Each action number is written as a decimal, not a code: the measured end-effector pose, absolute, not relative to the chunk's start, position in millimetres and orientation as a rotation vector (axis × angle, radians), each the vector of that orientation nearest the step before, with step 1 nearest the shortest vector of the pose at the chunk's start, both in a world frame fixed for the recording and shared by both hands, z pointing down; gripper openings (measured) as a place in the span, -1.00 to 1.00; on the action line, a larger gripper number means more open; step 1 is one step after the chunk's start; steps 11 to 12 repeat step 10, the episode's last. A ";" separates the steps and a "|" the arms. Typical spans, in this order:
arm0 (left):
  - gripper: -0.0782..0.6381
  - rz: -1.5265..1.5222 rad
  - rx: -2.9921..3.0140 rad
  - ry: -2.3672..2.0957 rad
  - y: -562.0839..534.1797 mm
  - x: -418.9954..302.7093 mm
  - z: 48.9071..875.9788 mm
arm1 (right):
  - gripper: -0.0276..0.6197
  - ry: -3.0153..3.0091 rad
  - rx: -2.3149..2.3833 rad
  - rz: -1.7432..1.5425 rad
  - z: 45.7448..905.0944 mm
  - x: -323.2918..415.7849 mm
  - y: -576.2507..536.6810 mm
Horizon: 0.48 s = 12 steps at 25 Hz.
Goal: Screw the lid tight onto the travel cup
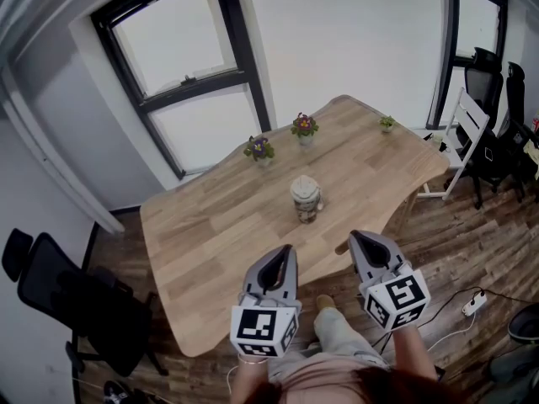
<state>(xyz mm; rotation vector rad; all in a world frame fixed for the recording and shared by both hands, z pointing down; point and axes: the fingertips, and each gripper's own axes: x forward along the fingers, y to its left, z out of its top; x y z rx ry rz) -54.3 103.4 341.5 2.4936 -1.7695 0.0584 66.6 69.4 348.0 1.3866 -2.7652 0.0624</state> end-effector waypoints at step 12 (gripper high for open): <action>-0.78 0.063 2.479 -1.776 106.6 -55.7 345.7 | -0.92 -2.783 1.375 0.057 350.3 64.8 73.4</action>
